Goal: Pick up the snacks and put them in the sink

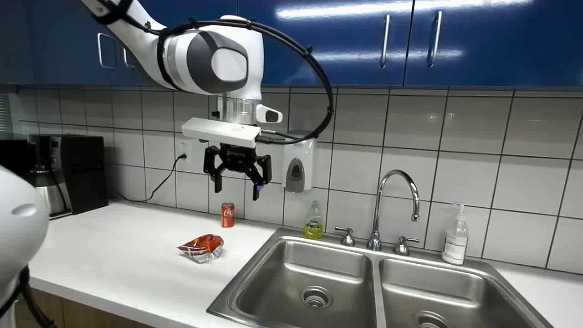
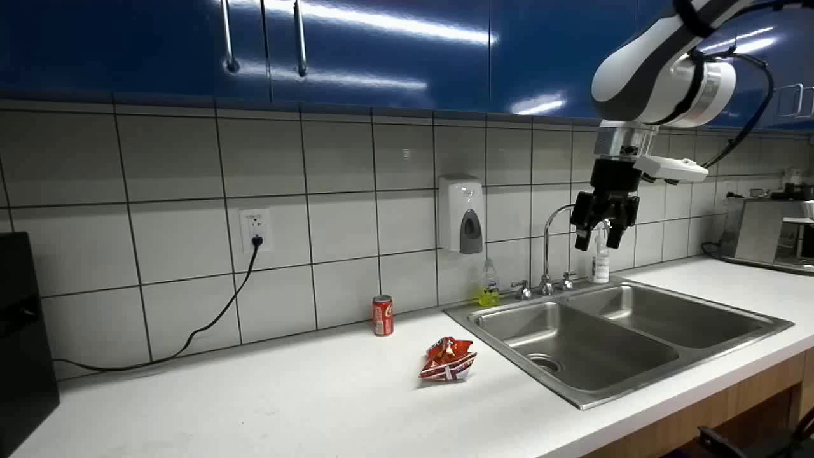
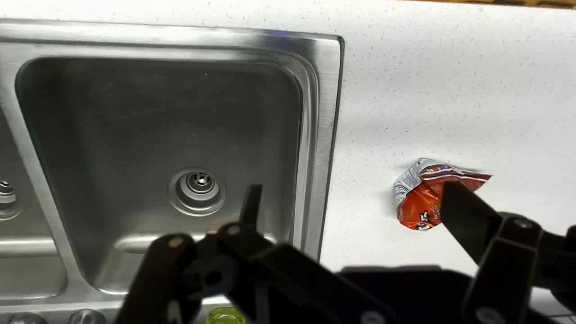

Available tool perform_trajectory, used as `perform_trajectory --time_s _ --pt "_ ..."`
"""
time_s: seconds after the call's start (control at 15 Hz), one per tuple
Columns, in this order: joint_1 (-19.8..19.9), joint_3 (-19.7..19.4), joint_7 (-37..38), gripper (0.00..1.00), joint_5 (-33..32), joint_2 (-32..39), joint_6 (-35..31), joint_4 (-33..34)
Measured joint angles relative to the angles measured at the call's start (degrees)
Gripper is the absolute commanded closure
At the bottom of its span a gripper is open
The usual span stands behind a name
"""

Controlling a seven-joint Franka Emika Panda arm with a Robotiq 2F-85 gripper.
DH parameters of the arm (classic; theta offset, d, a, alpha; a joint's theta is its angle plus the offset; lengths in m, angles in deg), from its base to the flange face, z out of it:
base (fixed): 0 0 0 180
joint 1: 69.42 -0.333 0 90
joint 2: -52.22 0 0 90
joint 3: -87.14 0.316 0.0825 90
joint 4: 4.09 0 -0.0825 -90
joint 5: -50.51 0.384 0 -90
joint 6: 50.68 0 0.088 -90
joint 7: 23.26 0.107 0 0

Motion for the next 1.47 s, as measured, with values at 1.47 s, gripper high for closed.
perform_trajectory --time_s 1.47 --pt "-6.95 12.52 11.56 0.0 0.97 16.0 -15.87 -4.25"
